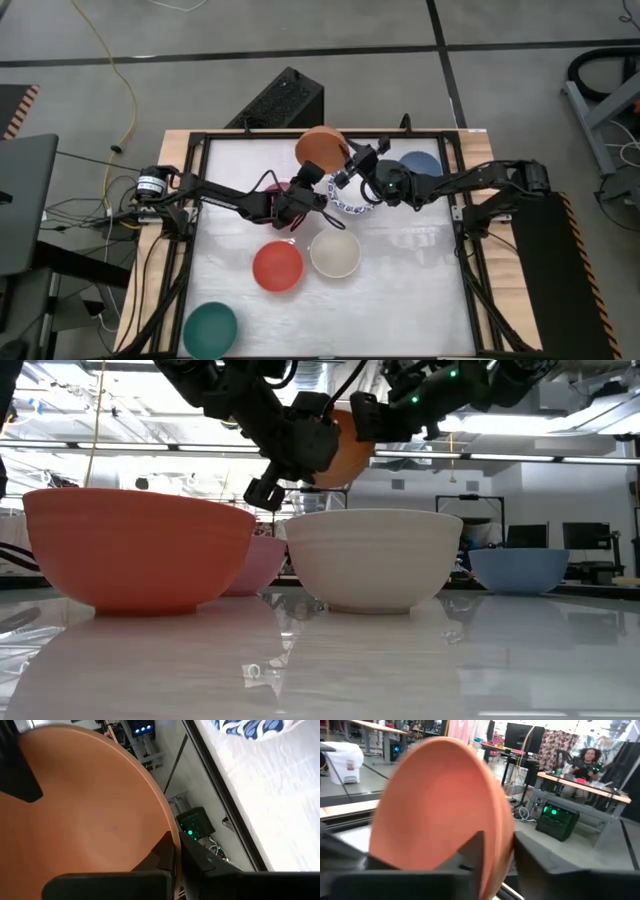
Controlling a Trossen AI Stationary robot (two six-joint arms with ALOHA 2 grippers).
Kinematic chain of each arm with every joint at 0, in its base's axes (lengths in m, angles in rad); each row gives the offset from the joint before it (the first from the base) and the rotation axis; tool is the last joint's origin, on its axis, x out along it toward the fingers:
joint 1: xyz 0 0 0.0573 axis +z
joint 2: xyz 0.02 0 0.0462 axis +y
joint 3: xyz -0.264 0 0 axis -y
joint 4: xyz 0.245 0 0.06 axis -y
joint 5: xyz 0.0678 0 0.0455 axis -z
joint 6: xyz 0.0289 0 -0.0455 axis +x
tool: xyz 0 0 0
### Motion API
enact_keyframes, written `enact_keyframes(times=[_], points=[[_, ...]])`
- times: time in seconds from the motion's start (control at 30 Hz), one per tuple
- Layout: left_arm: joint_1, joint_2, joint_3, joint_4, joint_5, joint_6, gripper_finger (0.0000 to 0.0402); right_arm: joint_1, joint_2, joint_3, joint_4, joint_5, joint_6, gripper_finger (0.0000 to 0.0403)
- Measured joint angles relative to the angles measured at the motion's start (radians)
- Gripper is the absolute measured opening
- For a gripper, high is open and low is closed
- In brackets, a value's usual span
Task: Nest bowls inside each other by size order
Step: Stack the light orange bowl on top of the blue patterned bowl
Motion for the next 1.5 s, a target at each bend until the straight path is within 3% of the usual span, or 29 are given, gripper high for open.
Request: enact_keyframes(times=[0.13, 0.27, 0.4, 0.67, 0.87, 1.03, 1.17, 1.3, 1.4, 1.5], points=[[-0.005, 0.0, 0.0, 0.0, 0.022, 0.001, 0.0, -0.002, 0.0, 0.002, -0.035, 0.009, 0.034, 0.0017], [-0.021, 0.0, 0.0, -0.004, 0.079, 0.023, 0.0016, -0.002, -0.001, 0.002, -0.076, 0.014, 0.069, 0.0017], [-0.048, 0.0, 0.0, -0.004, 0.114, 0.017, 0.0057, -0.001, -0.001, 0.0, -0.108, 0.006, 0.074, 0.0007], [-0.076, -0.002, 0.0, 0.002, 0.048, -0.017, 0.0163, -0.043, -0.082, -0.002, -0.248, -0.054, 0.131, 0.0007], [-0.11, -0.002, 0.001, 0.105, 0.049, -0.038, 0.0218, -0.191, -0.221, -0.002, -0.511, -0.322, 0.356, 0.0007], [-0.154, -0.002, 0.0, 0.32, 0.037, -0.074, 0.0226, -0.37, -0.273, 0.0, -0.711, -0.614, 0.506, 0.0007], [-0.207, -0.03, 0.0, 0.429, 0.021, -0.285, 0.0226, -0.483, -0.261, 0.0, -0.823, -0.799, 0.526, 0.0007], [-0.241, -0.124, 0.0, 0.312, 0.113, -0.565, 0.0226, -0.542, -0.217, 0.0, -0.845, -0.932, 0.527, 0.0007], [-0.244, -0.245, 0.0, 0.056, 0.287, -0.833, 0.0226, -0.561, -0.179, 0.0, -0.859, -1.029, 0.502, 0.0007], [-0.202, -0.391, 0.0, -0.186, 0.57, -1.101, 0.0226, -0.572, -0.138, -0.001, -0.888, -1.078, 0.491, 0.0007]])
